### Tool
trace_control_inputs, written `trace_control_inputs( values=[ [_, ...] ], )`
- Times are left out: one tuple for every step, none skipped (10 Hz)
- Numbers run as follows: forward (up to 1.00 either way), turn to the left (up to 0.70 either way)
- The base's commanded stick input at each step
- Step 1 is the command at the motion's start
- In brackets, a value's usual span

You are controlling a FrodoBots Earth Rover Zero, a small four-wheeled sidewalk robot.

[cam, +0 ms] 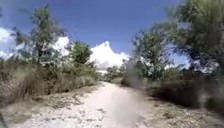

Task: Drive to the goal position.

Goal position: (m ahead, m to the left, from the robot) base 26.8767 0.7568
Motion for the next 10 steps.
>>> trace_control_inputs(
  values=[
    [0.44, 0.02],
    [0.44, 0.02],
    [0.44, 0.02],
    [0.44, 0.02],
    [0.44, 0.02],
    [0.44, 0.02],
    [0.44, 0.02],
    [0.44, 0.02],
    [0.44, 0.02],
    [0.44, 0.02]
  ],
)
